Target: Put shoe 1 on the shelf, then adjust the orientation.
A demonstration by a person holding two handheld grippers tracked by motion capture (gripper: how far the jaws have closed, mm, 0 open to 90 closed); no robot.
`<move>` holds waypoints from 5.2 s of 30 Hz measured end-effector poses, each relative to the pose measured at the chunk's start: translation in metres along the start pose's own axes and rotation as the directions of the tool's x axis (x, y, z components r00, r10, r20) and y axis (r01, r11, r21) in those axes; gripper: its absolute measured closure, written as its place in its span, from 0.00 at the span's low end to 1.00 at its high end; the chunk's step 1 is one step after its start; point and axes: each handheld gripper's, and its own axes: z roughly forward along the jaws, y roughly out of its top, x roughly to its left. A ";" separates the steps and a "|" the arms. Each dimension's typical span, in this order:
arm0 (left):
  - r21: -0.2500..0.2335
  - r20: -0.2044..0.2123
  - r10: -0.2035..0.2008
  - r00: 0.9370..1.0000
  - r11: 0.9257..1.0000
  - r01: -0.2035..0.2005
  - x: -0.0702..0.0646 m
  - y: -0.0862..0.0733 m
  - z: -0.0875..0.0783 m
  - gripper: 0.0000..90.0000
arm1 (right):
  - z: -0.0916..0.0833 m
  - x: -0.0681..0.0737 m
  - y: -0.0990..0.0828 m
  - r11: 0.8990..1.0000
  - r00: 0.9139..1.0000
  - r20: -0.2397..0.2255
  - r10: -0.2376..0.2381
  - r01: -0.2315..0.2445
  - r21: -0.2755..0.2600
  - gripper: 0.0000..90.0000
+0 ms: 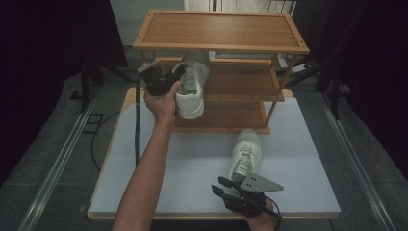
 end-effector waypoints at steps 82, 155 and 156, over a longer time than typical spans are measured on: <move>0.046 0.219 0.172 0.960 0.981 -0.186 -0.038 -0.053 -0.056 1.00 | 0.003 0.008 -0.002 1.000 1.000 -0.007 -0.018 0.018 0.010 0.66; 0.278 0.124 0.002 0.992 0.960 -0.036 0.059 -0.171 -0.166 0.47 | -0.001 0.002 -0.013 0.994 0.976 0.219 -0.014 -0.010 0.108 0.99; 0.278 0.121 -0.001 0.993 0.960 -0.033 0.060 -0.172 -0.166 0.47 | -0.003 0.002 -0.014 0.994 0.976 0.219 -0.012 -0.012 0.108 0.99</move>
